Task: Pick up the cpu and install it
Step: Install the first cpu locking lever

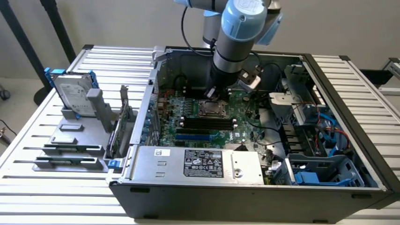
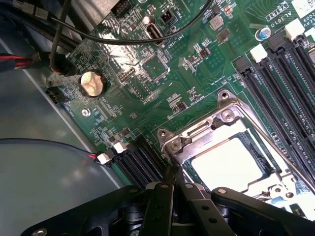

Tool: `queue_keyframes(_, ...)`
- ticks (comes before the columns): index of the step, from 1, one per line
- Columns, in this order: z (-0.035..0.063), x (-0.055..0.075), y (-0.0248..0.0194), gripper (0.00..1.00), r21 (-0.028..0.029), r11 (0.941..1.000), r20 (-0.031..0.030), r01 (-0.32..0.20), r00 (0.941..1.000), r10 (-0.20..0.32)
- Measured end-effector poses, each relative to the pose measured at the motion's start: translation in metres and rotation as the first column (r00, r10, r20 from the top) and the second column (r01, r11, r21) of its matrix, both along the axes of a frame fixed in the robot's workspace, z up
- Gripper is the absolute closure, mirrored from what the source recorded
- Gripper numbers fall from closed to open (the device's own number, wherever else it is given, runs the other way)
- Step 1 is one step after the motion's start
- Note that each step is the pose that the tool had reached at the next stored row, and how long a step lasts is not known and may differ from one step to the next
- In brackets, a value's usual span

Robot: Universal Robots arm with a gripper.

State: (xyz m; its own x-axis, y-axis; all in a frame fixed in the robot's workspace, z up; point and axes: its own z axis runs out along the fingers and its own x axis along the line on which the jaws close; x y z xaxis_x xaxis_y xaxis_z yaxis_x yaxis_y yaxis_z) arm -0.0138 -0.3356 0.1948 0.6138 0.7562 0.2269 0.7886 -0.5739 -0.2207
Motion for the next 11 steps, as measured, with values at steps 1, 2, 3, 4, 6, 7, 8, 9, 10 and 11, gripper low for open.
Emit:
queue_keyframes(1, 0.0000, 0.0001, -0.0004, 0.89, 0.0044, 1.0000, 0.0000, 0.000, 1.0000, 0.000)
queue_keyframes(2, 0.0000, 0.0002, -0.0007, 0.89, 0.0092, 1.0000, 0.0000, 0.000, 1.0000, 0.000)
queue_keyframes(3, 0.0000, 0.0003, -0.0011, 0.89, 0.0154, 0.9999, 0.0000, 0.000, 1.0000, 0.000)
queue_keyframes(4, 0.0000, 0.0004, -0.0013, 0.89, 0.0223, 0.9998, 0.0000, 0.000, 1.0000, 0.000)
queue_keyframes(6, 0.0000, 0.0004, -0.0020, 0.89, 0.0333, 0.9994, 0.0000, 0.000, 1.0000, 0.000)
queue_keyframes(7, 0.0000, 0.0005, -0.0025, 0.89, 0.0378, 0.9993, 0.0000, 0.000, 1.0000, 0.000)
queue_keyframes(8, -0.0001, 0.0005, -0.0030, 0.89, 0.0415, 0.9991, 0.0000, 0.000, 1.0000, 0.000)
queue_keyframes(9, -0.0001, 0.0005, -0.0035, 0.89, 0.0440, 0.9990, 0.0000, 0.000, 1.0000, 0.000)
queue_keyframes(10, -0.0001, 0.0005, -0.0040, 0.89, 0.0461, 0.9989, 0.0000, 0.000, 1.0000, 0.000)
queue_keyframes(11, -0.0002, 0.0005, -0.0043, 0.89, 0.0481, 0.9988, 0.0000, 0.000, 1.0000, 0.000)
